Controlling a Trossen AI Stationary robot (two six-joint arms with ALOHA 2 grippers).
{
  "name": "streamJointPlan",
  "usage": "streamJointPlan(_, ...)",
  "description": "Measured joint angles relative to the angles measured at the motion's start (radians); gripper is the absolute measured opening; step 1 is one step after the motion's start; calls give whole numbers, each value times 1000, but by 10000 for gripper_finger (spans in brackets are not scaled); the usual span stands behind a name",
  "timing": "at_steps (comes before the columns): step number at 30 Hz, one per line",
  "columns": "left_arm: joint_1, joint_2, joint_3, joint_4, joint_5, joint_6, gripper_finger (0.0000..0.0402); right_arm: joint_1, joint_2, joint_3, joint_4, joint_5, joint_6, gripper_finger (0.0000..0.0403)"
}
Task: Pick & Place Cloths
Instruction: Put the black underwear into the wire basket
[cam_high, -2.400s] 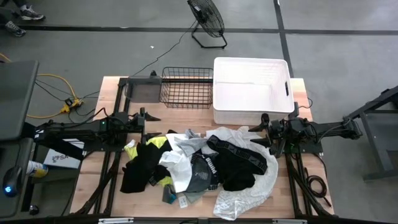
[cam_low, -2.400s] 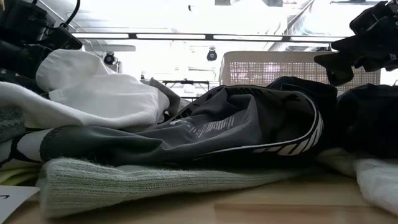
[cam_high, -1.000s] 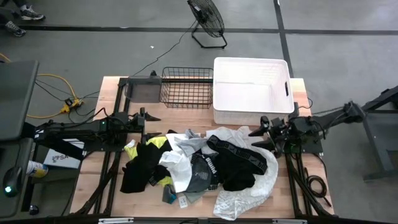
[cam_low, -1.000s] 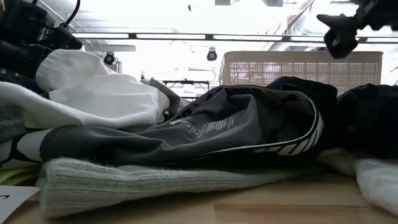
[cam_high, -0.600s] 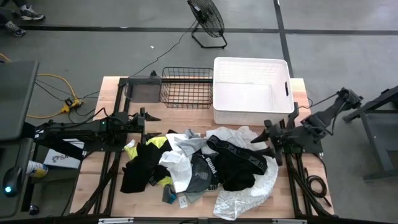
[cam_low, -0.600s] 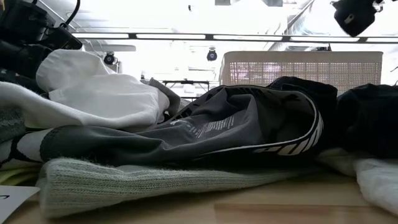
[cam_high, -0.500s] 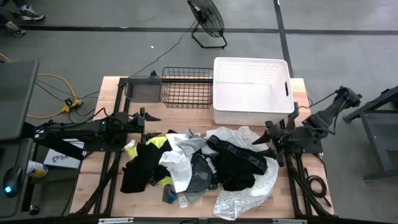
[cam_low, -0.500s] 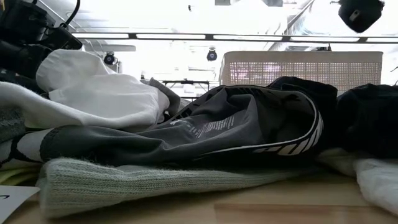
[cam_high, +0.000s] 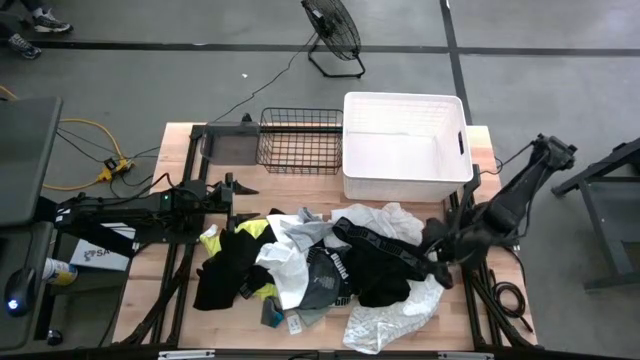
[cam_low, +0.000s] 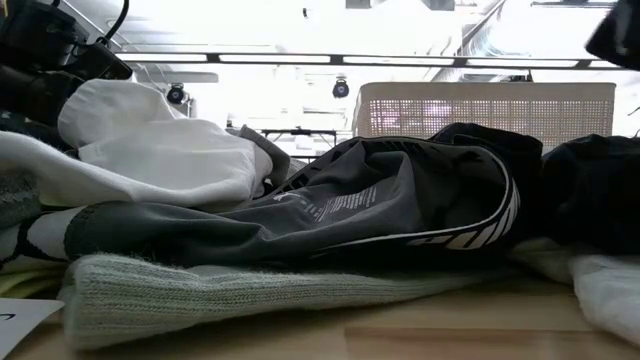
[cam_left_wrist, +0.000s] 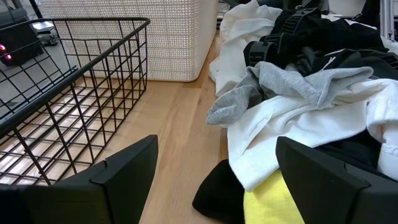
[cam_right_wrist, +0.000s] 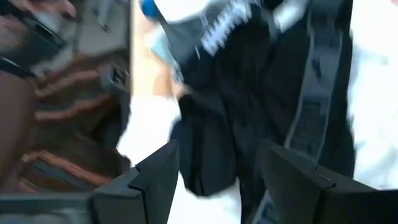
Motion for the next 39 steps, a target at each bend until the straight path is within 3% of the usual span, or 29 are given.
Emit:
streamJointPlan(7, 0, 0, 0, 0, 0, -1, 321, 27, 142, 0, -61, -76, 139, 213)
streamJointPlan(13, 0, 0, 0, 0, 0, -2, 321, 25, 227, 0, -75, -81, 153, 213)
streamJointPlan(25, 0, 0, 0, 0, 0, -28, 321, 25, 314, 0, -180, 56, 150, 213)
streamJointPlan(34, 0, 0, 0, 0, 0, -60, 321, 25, 324, 0, -302, 240, 142, 213)
streamJointPlan(39, 0, 0, 0, 0, 0, -114, 321, 11, 324, 0, -312, 253, 113, 213)
